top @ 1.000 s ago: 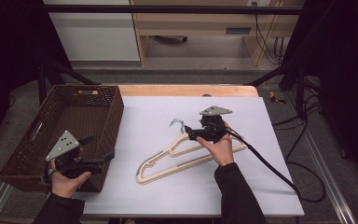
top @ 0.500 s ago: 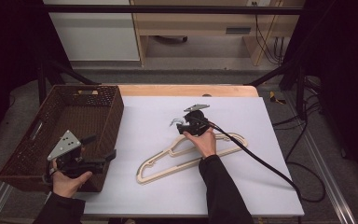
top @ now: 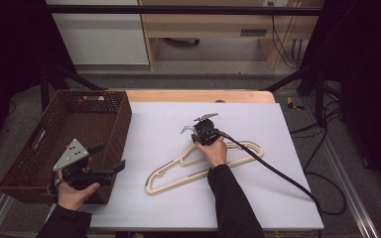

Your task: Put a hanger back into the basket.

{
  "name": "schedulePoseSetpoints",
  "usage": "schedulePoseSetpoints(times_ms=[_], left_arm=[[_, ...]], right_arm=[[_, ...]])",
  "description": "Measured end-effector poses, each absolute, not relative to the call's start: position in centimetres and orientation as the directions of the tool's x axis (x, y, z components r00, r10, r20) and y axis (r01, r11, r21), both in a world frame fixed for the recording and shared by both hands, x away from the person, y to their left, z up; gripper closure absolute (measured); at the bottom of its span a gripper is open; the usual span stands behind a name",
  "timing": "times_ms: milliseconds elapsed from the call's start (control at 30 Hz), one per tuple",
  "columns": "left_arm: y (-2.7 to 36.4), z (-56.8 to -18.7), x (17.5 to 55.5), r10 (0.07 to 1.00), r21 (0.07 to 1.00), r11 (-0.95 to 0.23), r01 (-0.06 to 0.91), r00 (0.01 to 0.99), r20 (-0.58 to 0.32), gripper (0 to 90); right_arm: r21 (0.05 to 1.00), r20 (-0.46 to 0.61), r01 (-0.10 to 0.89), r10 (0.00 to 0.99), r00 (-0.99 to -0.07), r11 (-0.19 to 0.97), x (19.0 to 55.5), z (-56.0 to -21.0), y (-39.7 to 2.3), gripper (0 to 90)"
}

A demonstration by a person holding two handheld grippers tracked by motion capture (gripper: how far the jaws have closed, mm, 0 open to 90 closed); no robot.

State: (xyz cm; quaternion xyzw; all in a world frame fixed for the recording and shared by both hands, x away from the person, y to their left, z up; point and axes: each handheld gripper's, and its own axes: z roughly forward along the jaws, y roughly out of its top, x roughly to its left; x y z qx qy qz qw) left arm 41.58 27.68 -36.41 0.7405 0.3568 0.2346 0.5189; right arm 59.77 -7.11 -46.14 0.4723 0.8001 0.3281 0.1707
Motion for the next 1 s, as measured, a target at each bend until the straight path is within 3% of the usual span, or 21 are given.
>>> schedulePoseSetpoints(times_ms=[367,1000], left_arm=[[27.4,-36.6,41.6,0.771,0.933,-0.213,0.290,0.637,-0.022,5.5],[26.5,-36.5,41.4,0.763,0.930,-0.225,0.289,0.646,-0.017,6.2]], right_arm=[[0.669,0.100,0.673,0.859,-0.502,0.316,60.3,-46.7,-7.0,85.6],[0.697,0.151,0.678,0.877,-0.456,0.233,59.1,-44.8,-7.1,89.3]])
